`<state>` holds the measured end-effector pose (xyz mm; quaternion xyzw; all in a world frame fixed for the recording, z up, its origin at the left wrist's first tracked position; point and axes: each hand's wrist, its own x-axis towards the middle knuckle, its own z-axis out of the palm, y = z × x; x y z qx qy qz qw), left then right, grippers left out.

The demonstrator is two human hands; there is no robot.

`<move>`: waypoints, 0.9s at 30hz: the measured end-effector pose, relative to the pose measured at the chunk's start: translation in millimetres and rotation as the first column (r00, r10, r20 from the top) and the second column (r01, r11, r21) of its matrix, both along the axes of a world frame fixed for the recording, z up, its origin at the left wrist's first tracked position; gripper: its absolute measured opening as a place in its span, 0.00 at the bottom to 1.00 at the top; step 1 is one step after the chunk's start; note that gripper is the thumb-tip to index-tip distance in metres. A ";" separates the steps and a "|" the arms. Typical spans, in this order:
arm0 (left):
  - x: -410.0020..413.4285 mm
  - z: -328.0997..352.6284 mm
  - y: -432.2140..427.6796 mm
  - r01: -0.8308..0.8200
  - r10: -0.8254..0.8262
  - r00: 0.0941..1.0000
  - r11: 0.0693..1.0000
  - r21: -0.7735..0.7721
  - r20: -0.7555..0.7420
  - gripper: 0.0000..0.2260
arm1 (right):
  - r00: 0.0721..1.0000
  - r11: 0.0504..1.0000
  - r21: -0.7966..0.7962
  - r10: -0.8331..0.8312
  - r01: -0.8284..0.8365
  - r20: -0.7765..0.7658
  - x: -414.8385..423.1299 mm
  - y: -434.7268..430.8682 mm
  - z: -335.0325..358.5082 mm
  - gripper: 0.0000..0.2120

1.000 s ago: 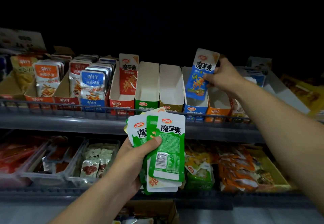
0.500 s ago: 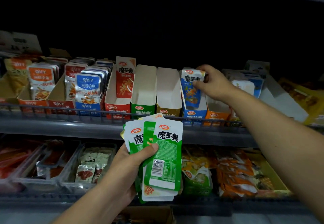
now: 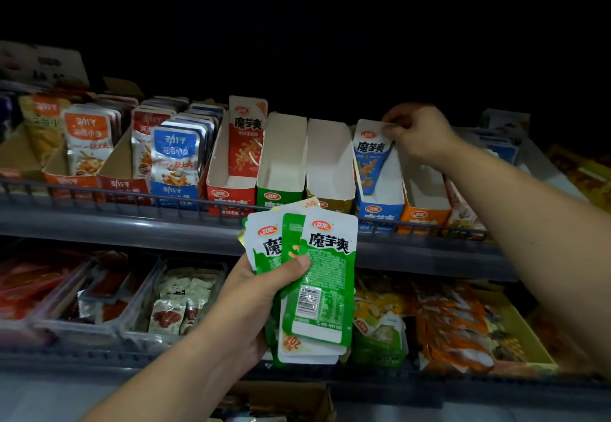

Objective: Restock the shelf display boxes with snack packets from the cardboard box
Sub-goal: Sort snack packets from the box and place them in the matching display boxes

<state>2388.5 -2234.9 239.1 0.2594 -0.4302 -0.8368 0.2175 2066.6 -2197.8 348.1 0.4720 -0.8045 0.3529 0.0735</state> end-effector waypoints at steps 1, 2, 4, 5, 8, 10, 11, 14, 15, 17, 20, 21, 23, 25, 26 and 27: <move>-0.7 0.4 -0.7 0.000 0.000 1.000 1.000 -0.004 -0.001 0.14 | 1.000 1.000 -0.015 -0.019 0.019 0.013 -2.8 -3.2 -0.3 0.13; -1.2 0.8 -1.5 0.000 0.000 1.000 1.000 -0.007 -0.004 0.15 | 0.999 0.999 -0.025 -0.043 0.043 0.027 -5.7 -6.3 -1.3 0.13; -2.0 1.5 -2.8 0.000 0.000 1.000 1.000 -0.008 -0.007 0.16 | 0.995 0.996 -0.031 -0.085 0.087 0.054 -9.8 -12.8 -5.4 0.14; -2.2 1.7 -3.4 0.000 0.000 1.000 1.000 -0.007 -0.008 0.16 | 0.993 0.994 -0.035 -0.096 0.099 0.066 -11.9 -15.8 -8.2 0.14; -2.5 1.7 -4.3 -0.001 0.001 1.000 1.000 0.000 -0.008 0.14 | 0.989 0.988 -0.055 -0.144 0.145 0.022 -19.9 -24.3 -13.9 0.13; -1.9 1.6 -4.2 0.009 -0.009 1.000 1.000 0.007 -0.013 0.14 | 0.985 0.982 -0.075 -0.173 0.172 0.004 -24.1 -30.4 -14.0 0.12; -1.2 1.7 -4.1 0.014 -0.014 1.000 1.000 0.009 -0.016 0.14 | 0.984 0.980 -0.089 -0.177 0.177 0.005 -26.1 -34.2 -13.0 0.11; -0.5 1.2 -5.7 0.020 -0.020 1.000 1.000 0.007 -0.023 0.15 | 0.985 0.982 -0.079 -0.170 0.170 0.009 -34.8 -44.2 -10.3 0.10; -0.7 1.2 -6.5 0.019 -0.019 0.999 1.000 0.006 -0.026 0.16 | 0.985 0.983 -0.063 -0.174 0.174 0.008 -37.0 -47.0 -9.8 0.11; -1.1 1.4 -7.4 0.019 -0.019 0.999 1.000 0.005 -0.028 0.17 | 0.982 0.981 -0.056 -0.185 0.188 0.047 -41.1 -50.5 -7.3 0.11; -2.0 1.2 -7.4 0.021 -0.021 0.999 1.000 0.001 -0.024 0.15 | 0.970 0.975 -0.037 -0.216 0.221 0.112 -44.8 -53.1 -8.4 0.12; -2.3 0.8 -7.1 0.020 -0.020 1.000 1.000 0.000 -0.024 0.15 | 0.966 0.972 -0.045 -0.226 0.233 0.123 -46.8 -54.4 -11.0 0.13; -3.1 -0.3 -7.3 0.020 -0.020 1.000 1.000 -0.004 -0.023 0.15 | 0.967 0.970 -0.049 -0.234 0.240 0.100 -48.8 -57.4 -17.3 0.14; -3.7 -1.7 -7.8 0.019 -0.019 0.999 1.000 -0.011 -0.027 0.15 | 0.968 0.967 -0.021 -0.253 0.253 -0.003 -49.0 -59.0 -20.8 0.16; -3.6 -2.4 -8.1 0.018 -0.018 0.999 1.000 -0.012 -0.027 0.15 | 0.964 0.965 -0.004 -0.264 0.264 -0.047 -50.3 -58.7 -20.9 0.17; -4.0 -2.8 -8.5 0.018 -0.018 0.999 1.000 -0.010 -0.028 0.15 | 0.961 0.963 0.012 -0.268 0.269 -0.065 -50.2 -58.0 -20.9 0.17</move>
